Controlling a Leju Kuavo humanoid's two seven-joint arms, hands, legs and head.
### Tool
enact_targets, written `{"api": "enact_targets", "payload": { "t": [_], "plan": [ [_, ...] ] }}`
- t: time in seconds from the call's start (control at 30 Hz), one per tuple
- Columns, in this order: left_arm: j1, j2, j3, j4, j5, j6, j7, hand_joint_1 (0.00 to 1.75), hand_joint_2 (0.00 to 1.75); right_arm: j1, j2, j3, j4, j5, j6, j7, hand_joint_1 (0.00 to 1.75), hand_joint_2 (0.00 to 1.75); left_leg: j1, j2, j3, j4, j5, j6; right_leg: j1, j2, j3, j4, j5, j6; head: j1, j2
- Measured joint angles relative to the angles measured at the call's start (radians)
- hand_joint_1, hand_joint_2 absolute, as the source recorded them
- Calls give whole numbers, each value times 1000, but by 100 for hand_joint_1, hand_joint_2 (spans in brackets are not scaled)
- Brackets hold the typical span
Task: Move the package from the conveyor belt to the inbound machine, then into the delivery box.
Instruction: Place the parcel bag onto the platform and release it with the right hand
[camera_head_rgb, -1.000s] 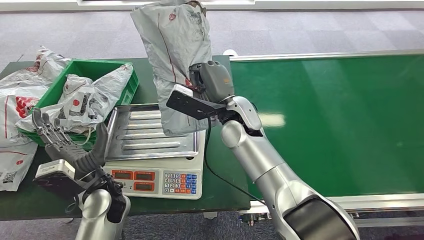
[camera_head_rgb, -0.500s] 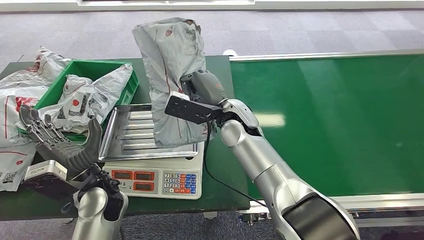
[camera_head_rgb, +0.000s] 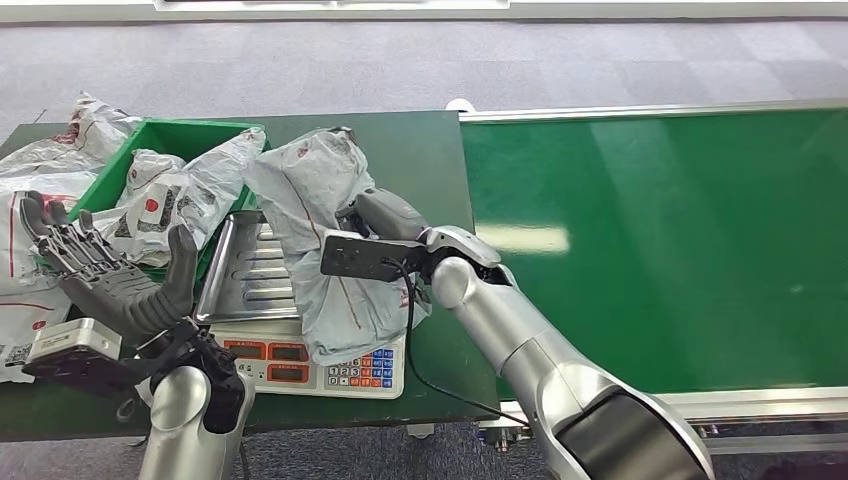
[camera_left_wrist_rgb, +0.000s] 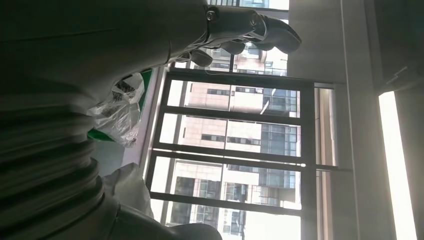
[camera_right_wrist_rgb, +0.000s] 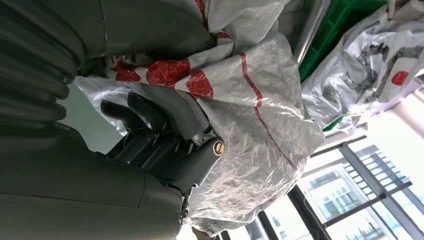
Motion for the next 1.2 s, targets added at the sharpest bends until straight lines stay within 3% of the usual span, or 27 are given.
{"api": "enact_targets", "payload": {
  "t": [0.03, 0.07, 0.17, 0.37, 0.63, 1.07, 1.13, 1.2],
  "plan": [
    [0, -1, 0, -2, -1, 0, 0, 0, 175, 0, 0, 3, 3, 0, -2, 1, 51, 175, 0, 0, 0, 0, 0, 0, 0, 0, 0, 0, 0, 0, 0, 0],
    [0, -1, 0, -3, -2, 0, 0, 0, 175, 0, 0, 5, 6, 1, -7, 4, 7, 131, 0, 0, 0, 0, 0, 0, 0, 0, 0, 0, 0, 0, 0, 0],
    [2, -2, 0, -11, -4, 0, 0, 0, 175, 3, 1, 14, 12, 7, -66, 32, 0, 0, 0, 0, 0, 0, 0, 0, 0, 0, 0, 0, 0, 0, 0, 0],
    [21, -2, 13, -39, -11, 3, 0, 0, 175, 9, -4, 20, -5, 13, -196, 82, 0, 0, 0, 0, 0, 0, 0, 0, 0, 0, 0, 0, 0, 0, 0, 0],
    [28, 0, 19, -63, -21, 8, 0, 0, 175, 16, -46, 18, -93, 48, -189, 176, 0, 0, 0, 0, 0, 0, 0, 0, 0, 0, 0, 0, 0, 0, 0, 0],
    [26, 1, 21, -73, -37, 8, 0, 0, 175, 18, -87, -22, -125, 12, -146, 180, 0, 0, 0, 1, 1, 0, 0, 0, 0, 1, 0, 0, 0, 0, 0, 0],
    [25, 1, 21, -75, -37, 12, 0, 0, 175, 19, -91, -27, -129, 14, -157, 184, 0, 0, 0, 1, 1, 0, 0, 0, 0, 1, 0, 0, 0, 0, 0, 0],
    [24, 2, 20, -78, -47, 24, 0, 0, 175, 25, -95, -38, -141, 34, -229, 198, 0, 0, 0, 1, 1, 0, 0, 0, 0, 0, 0, 0, 0, 0, 0, 0]
  ]
}}
